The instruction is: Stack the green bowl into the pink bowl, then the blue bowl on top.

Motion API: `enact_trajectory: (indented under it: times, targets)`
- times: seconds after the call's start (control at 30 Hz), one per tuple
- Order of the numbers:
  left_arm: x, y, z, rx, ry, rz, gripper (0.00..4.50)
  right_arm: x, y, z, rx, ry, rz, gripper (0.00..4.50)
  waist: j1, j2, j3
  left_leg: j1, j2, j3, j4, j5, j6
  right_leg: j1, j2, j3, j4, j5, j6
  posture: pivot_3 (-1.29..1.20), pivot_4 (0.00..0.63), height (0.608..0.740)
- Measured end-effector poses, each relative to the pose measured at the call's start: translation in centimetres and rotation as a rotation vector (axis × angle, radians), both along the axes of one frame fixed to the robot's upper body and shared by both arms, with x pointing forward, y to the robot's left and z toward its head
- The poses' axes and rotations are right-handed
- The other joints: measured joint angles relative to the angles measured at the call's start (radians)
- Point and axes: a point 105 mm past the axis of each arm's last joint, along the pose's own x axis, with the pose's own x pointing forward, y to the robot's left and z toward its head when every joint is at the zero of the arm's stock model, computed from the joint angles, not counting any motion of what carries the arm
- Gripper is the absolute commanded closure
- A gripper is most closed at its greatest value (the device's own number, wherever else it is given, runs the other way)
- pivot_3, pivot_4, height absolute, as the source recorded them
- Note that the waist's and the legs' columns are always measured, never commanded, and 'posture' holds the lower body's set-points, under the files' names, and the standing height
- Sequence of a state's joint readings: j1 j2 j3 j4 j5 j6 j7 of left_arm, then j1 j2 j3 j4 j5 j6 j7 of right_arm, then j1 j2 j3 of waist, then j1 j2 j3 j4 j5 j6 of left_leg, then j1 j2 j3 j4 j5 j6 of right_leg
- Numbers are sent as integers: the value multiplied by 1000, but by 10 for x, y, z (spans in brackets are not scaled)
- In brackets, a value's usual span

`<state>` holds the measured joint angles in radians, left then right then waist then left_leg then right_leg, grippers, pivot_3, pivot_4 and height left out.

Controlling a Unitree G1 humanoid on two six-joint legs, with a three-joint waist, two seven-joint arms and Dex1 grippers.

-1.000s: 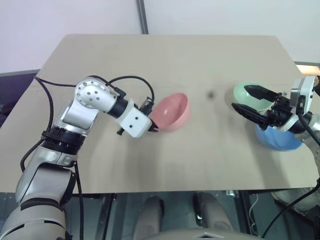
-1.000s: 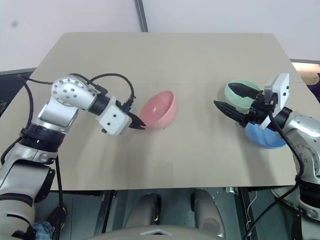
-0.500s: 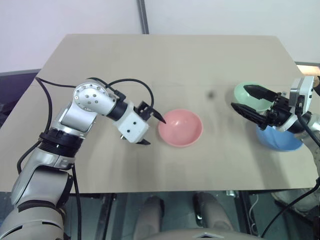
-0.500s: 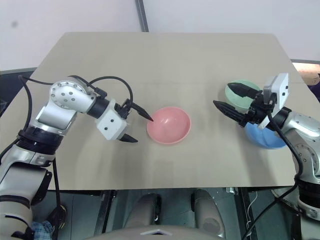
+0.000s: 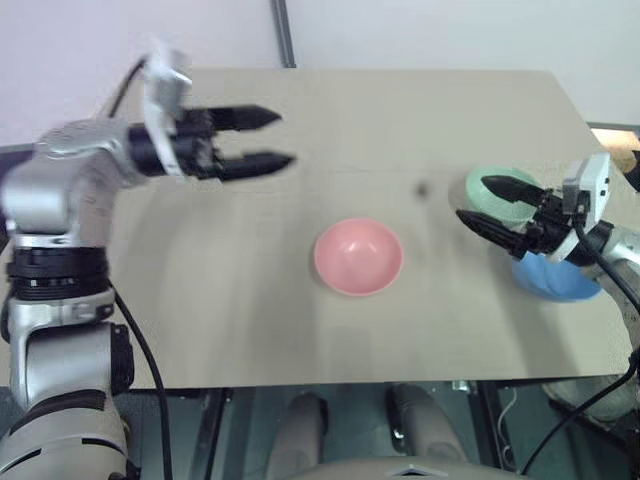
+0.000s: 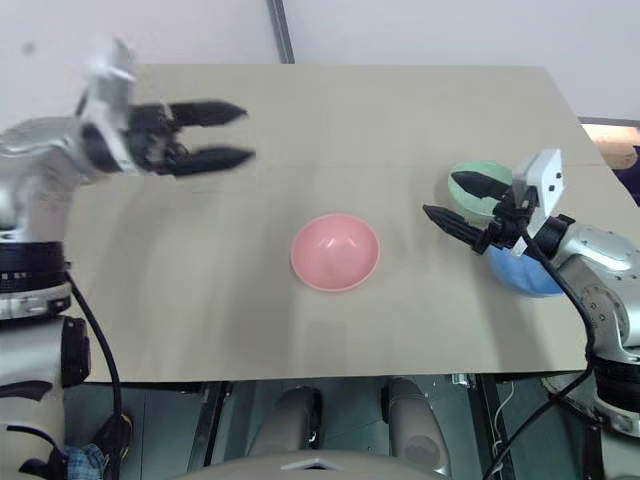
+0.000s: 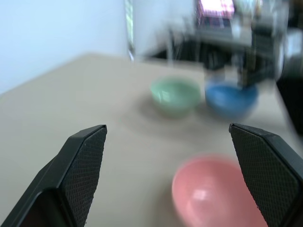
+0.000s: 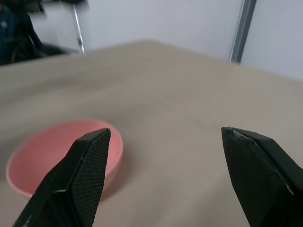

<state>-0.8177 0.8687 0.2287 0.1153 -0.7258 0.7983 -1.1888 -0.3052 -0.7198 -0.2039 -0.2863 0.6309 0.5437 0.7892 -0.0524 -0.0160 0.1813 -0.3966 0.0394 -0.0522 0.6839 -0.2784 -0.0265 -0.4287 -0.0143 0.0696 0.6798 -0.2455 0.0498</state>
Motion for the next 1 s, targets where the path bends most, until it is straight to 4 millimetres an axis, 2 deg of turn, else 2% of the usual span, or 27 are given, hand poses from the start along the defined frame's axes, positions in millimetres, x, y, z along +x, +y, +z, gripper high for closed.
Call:
enact_trajectory:
  times: [0.13, 0.23, 0.33, 0.53, 0.67, 0.73, 0.83, 1.0]
  targets:
    - [-15, 10, -13, -60, 114, -12, 108, 16, -10, -6, -58, 16, -90, 399, 0, 0, 0, 0, 0, 0, 0, 0, 0, 0, 0, 0, 0, 0, 0, 0, 150, 740]
    - [-32, 14, -8, -79, 132, -41, 108, 39, -26, -10, -151, 45, -216, 399, 5, 0, 0, 0, 0, 0, 0, 0, 0, 0, 0, 0, 0, 0, 0, 0, 150, 740]
    - [-37, 18, -10, -51, 125, -29, 108, 56, -40, -12, -218, 83, -310, 399, 9, 0, 0, 1, 0, 1, -1, 0, 0, 0, 0, 0, 0, 0, 0, 0, 150, 740]
    - [-37, 22, -21, -37, 141, -21, 108, 64, -22, -27, -431, 130, -238, 399, 10, 1, 1, 0, 0, 2, -1, 0, 0, -1, 0, 1, -1, 0, 0, 0, 150, 740]
    - [-34, 22, -25, -5, 139, -17, 108, 65, -2, -18, -430, 119, -151, 399, 10, 1, 1, 0, 0, 2, -1, 0, 0, -1, 0, 1, -1, 0, 0, 0, 150, 740]
    - [-33, 23, -26, -6, 144, -16, 108, 65, 1, -16, -438, 116, -134, 399, 12, 1, 1, -1, 0, 2, -1, 0, 0, -1, -1, 0, -1, 0, 0, 0, 150, 740]
    - [-32, 24, -26, -9, 142, -14, 108, 67, -2, -24, -472, 158, -146, 399, 12, 1, 1, -1, 0, 2, -1, 0, 0, -1, -1, 0, -2, 0, 0, 0, 150, 740]
    - [-30, 20, -30, 7, 146, -21, 108, 77, -31, -54, -555, 298, -300, 399, 11, 1, 1, -1, 0, 2, -1, 0, 0, -2, -1, 0, -1, 0, 0, 0, 150, 740]
